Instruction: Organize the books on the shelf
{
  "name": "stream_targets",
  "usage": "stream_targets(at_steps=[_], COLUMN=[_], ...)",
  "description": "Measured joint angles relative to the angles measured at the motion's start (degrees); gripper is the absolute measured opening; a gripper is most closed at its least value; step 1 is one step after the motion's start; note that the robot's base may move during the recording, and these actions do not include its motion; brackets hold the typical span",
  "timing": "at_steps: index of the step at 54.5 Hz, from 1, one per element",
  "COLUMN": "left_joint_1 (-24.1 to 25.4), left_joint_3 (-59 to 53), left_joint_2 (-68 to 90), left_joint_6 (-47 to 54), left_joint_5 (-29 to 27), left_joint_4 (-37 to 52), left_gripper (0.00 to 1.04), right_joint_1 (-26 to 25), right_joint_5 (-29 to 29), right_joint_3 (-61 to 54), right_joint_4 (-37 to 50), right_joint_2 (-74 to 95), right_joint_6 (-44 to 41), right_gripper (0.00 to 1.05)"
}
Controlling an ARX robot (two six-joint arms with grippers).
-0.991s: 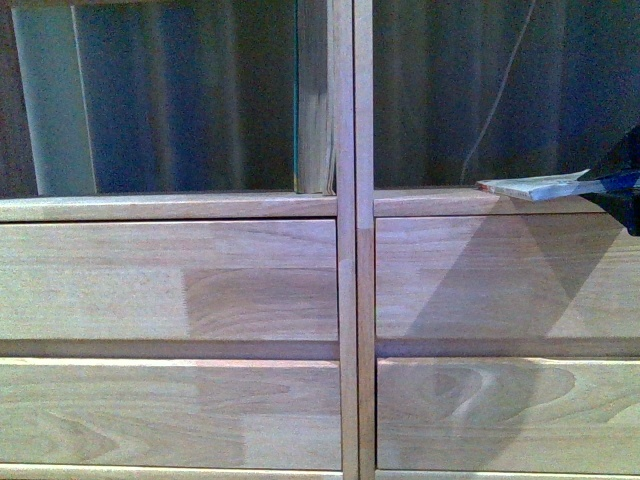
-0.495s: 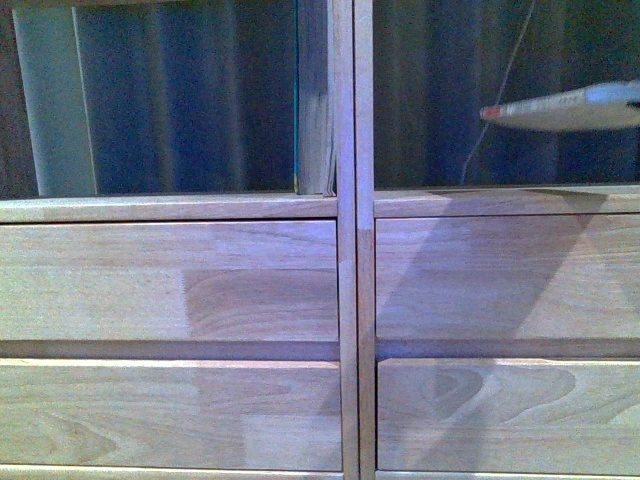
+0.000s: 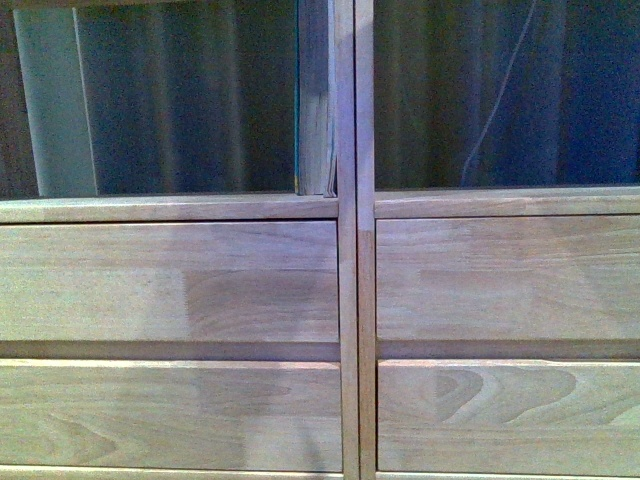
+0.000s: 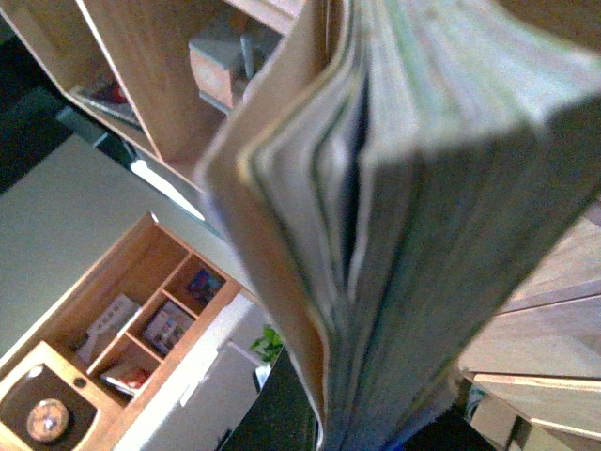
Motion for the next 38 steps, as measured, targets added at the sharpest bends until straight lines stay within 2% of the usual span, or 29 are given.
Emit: stream_targets(at_steps=[12,18,27,38], left_joint_1=[-10.03,-14.56,-20.31,-24.92], left_joint_3=[7.74,8.61,8.76,9.09], left_joint_2=[5.55,7.19,8.55,9.51], left_joint_6=[-13.18,-17.86,-19.56,-21.84], left_joint_5=[5.97,6.08,5.7,5.49], left_joint_4=[2.1,4.57,5.7,9.55], left_gripper=[0.97,0.97,0.97,0.97], right_joint_1=[-0.35,-1.66,-4.04,-5.79], right_joint_5=[-0.98,-1.57,-3.45,-5.2], right_joint_3=[-1.4,-2.25,-3.85,-5.51], right_joint_4=[1.31,2.8,5.31,8.37], right_joint_2=[-0.13,0.13,0.17,0.24], right_joint_6=[-4.92,-4.92,-4.59,-3.85], right_gripper=[0.07,0.07,0.07,0.07])
